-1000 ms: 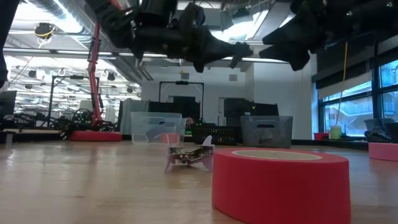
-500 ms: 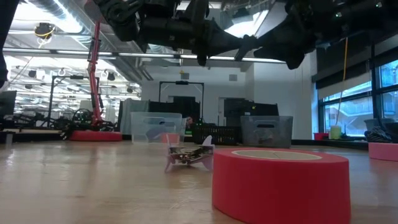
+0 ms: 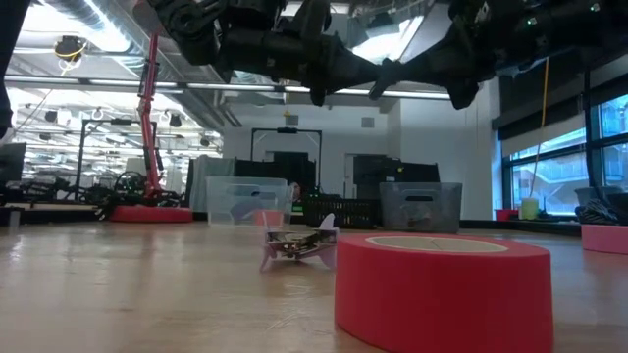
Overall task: Pick and place Stapler, Stapler remover, tape
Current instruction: Put the black staple remover into the right black bin
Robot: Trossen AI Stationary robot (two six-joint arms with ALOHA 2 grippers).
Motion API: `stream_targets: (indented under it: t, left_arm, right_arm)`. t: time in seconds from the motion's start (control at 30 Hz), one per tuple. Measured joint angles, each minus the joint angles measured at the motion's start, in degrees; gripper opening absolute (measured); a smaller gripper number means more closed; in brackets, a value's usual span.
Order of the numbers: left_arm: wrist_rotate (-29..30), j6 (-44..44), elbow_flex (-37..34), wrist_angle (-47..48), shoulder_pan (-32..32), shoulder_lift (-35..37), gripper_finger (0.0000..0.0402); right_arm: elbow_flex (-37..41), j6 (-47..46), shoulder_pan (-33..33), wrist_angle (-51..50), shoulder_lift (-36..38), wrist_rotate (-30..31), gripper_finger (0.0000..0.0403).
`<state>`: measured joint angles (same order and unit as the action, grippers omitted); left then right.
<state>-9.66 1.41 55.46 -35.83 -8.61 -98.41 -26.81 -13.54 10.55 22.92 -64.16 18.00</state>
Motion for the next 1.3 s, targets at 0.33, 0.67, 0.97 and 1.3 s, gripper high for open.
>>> stream_targets:
  t: [0.33, 0.67, 0.97, 1.3]
  left_arm:
    - [0.83, -4.13, 0.00, 1.88, -0.03, 0.72, 0.0048]
    - [26.76, -9.18, -0.61, 23.36, -0.14, 15.19, 0.0158]
    - [25.56, -3.83, -17.86, 16.76, -0.10, 33.37, 0.0164]
    - [19.45, 2.15, -33.26, 0.80, 1.93, 41.61, 0.0164]
  right_arm:
    - [0.00, -1.12, 0.04, -1.30, 0.92, 2.71, 0.0002]
    - [0.00, -1.90, -1.73, -10.81, 7.88, 6.61, 0.0001]
    - [-0.08, -2.23, -15.12, -23.73, 8.13, 4.30, 0.0000]
    - [-15.27, 6.50, -42.14, -47.84, 2.40, -19.21, 0.0000]
